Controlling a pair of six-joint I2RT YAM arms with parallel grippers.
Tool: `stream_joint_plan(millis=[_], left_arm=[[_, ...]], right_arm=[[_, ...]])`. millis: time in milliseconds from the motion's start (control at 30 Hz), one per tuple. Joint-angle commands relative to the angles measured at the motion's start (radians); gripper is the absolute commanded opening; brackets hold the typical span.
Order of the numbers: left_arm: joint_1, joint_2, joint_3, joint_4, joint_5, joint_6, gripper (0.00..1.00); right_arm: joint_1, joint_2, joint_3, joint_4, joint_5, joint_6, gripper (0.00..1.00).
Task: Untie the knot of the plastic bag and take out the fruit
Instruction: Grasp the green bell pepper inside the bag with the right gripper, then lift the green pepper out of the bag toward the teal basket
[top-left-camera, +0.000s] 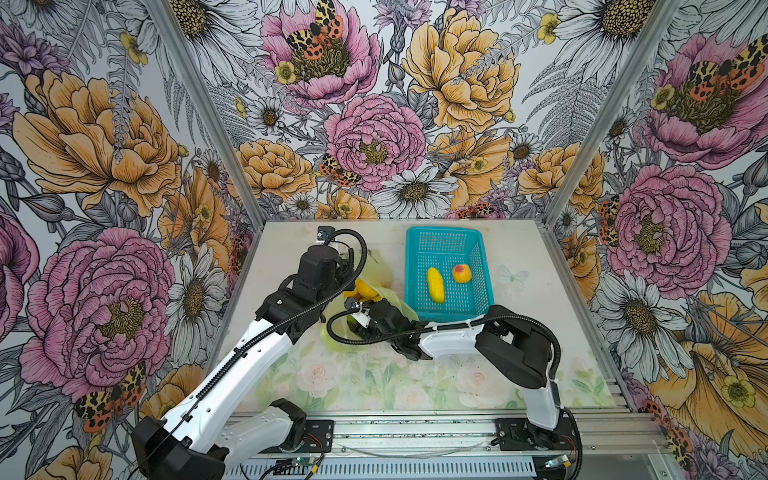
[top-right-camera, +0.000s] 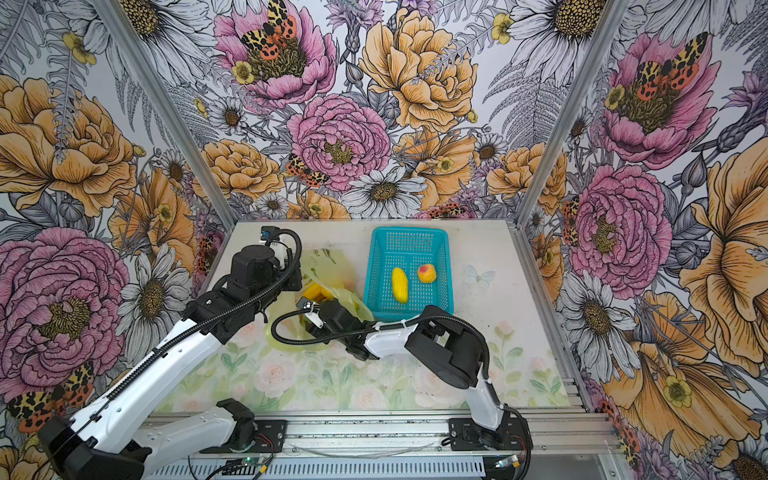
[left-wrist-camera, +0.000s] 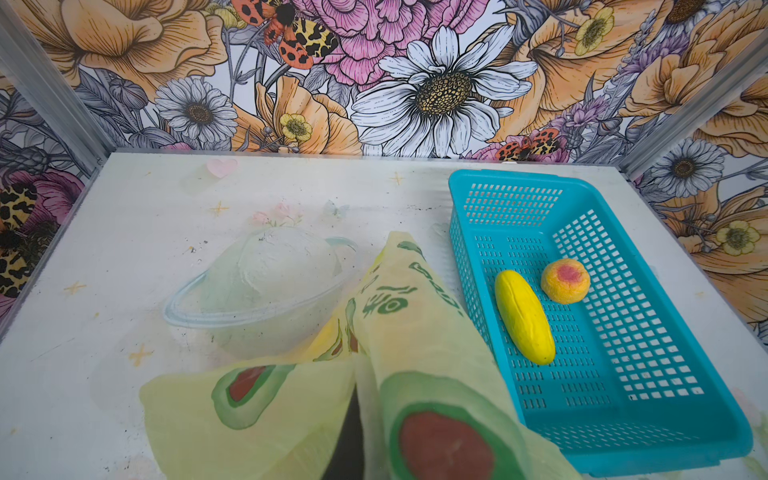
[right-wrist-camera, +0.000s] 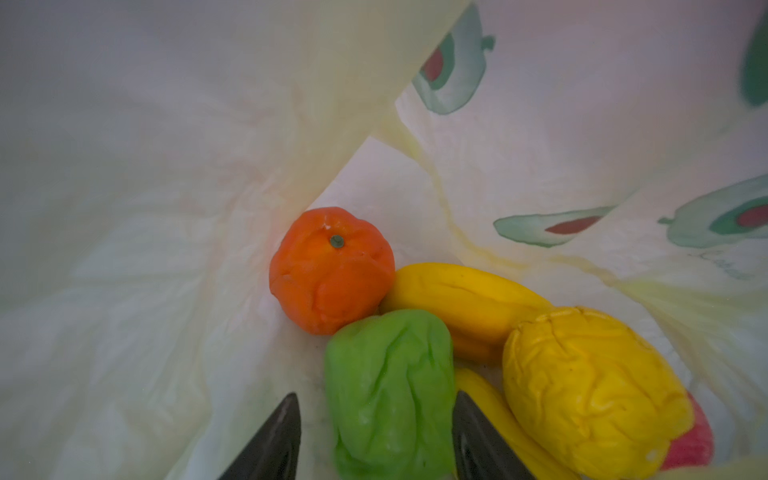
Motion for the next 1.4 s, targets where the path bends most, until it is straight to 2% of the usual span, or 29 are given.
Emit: stream_joint_plan(millis=[0,167,200,300,367,633,1100,1200,1367], left_arm=[[-0.008,-0.025,0.0,0.022,0.02,0.013,0.0],[-0.008,-0.025,0.0,0.022,0.019,0.014,0.0],[-0.008,-0.025,-0.001,0.022,0.018,0.015,0.0],[-0.008,-0.025,0.0,0.022,0.016,0.013,0.0],[-0.008,-0.024,0.0,0.022,0.016,0.014,0.0],[-0.007,-0.022,0.0,0.022,0.018,0.013,0.0],[-0.008,-0.02,0.002,0.022,0.018,0.013,0.0],[-0.007,-0.021,0.001,0.02,0.019,0.014,0.0],[-0.008,-0.023,0.0,0.02,0.019,0.013,0.0]], right_arm=[[-0.019,0.06,0.078,-0.078,0.018,0.039,0.61],[-0.028,0.121,0.148,-0.14,-0.003,0.055,0.58],[-0.028,0.123,0.154,-0.147,-0.006,0.055,0.54],[-0.02,0.092,0.138,-0.145,0.018,0.058,0.37],[-0.012,0.049,0.102,-0.126,0.034,0.058,0.34],[0.02,-0.184,-0.103,-0.003,0.079,0.051,0.31],[0.04,-0.67,-0.452,0.139,0.067,0.051,0.27],[0.036,-0.764,-0.525,0.196,0.096,0.049,0.25],[0.005,-0.852,-0.62,0.29,0.215,0.065,0.17]])
